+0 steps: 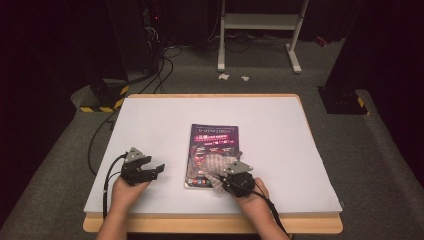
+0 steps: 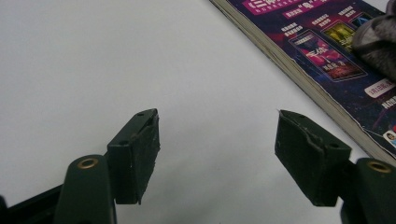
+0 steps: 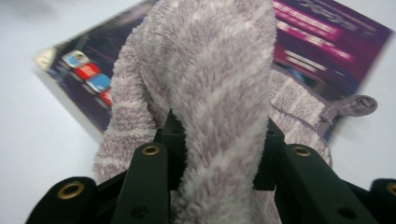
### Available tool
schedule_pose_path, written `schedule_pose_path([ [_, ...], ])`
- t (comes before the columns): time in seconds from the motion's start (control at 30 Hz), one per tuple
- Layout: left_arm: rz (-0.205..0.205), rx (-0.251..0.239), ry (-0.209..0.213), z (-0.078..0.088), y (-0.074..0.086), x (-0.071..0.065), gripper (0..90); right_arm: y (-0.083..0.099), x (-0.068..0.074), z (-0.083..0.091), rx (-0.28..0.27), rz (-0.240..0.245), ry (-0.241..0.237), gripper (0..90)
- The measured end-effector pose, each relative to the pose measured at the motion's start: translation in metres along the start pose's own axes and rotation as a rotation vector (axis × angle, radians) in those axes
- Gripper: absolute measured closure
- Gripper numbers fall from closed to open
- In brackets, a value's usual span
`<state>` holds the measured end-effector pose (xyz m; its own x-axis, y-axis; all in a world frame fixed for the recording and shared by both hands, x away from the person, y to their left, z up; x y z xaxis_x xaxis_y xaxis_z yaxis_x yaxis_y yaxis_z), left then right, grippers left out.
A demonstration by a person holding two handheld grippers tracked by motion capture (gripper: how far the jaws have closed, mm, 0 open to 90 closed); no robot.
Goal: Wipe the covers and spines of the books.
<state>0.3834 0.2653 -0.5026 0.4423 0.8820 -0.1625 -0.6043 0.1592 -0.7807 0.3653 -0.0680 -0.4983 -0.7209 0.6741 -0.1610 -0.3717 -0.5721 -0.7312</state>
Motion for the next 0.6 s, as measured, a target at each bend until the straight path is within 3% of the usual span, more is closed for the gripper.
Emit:
schedule_pose_path([
  [0.23,0.011,0.008,0.012,-0.005,0.000,-0.002,30.7,-0.023,0.030,-0.021,-0.021,0.036,-0.076,66.3],
  [0.4,-0.001,0.025,-0.005,-0.004,0.002,-0.001,30.1,-0.037,0.049,-0.032,-0.031,0.074,-0.121,66.3],
  [0.6,0.015,0.008,-0.017,0.002,0.002,0.004,30.2,-0.046,0.062,-0.039,-0.039,0.094,-0.141,66.3],
])
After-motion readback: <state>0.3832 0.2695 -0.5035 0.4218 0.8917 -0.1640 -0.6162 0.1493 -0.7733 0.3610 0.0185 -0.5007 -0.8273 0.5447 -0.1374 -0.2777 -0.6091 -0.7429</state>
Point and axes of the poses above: each handheld gripper's, and its own axes: z roughly backward along the jaws, y roughly out of its underside, x roughly to its left, the point moved 2 cm from there along -z, roughly forward along the jaws, and after that the axes turned 5 degrees about z, right-handed, at the moved point
